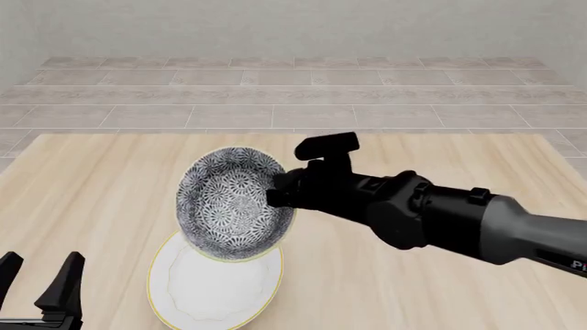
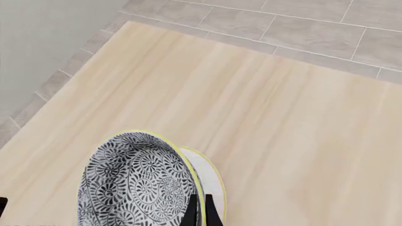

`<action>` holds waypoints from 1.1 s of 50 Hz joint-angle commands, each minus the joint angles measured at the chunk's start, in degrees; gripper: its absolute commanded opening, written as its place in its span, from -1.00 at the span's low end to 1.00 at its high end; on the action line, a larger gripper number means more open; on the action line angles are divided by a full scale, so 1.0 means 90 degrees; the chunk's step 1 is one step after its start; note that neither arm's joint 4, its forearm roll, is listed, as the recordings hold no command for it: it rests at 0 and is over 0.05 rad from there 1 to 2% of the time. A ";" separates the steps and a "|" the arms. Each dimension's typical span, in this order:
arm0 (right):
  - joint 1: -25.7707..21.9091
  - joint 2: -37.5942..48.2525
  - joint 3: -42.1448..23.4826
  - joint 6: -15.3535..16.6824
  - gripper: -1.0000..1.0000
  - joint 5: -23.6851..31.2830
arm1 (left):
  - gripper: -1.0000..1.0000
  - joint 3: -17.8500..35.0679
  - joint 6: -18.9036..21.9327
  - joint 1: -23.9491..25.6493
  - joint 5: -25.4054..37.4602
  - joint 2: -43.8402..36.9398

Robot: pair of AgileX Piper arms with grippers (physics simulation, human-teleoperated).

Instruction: Put the bowl on the plate.

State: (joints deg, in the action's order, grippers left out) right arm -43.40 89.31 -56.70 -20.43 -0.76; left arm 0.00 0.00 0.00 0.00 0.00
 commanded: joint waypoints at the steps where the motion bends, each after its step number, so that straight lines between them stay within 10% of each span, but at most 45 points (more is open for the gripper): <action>1: -0.0091 0.0148 -0.0061 -0.0103 -1.00 -0.0094 | 1.00 0.0000 0.0000 0.0000 0.0000 0.0000; 55: -0.0400 0.0975 -0.0032 -0.0520 -1.00 -0.0600 | 1.00 0.0000 0.0000 0.0000 0.0000 0.0000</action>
State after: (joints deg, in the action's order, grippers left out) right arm -47.27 97.38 -56.66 -24.59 -5.76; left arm 0.00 0.00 0.00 0.00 0.00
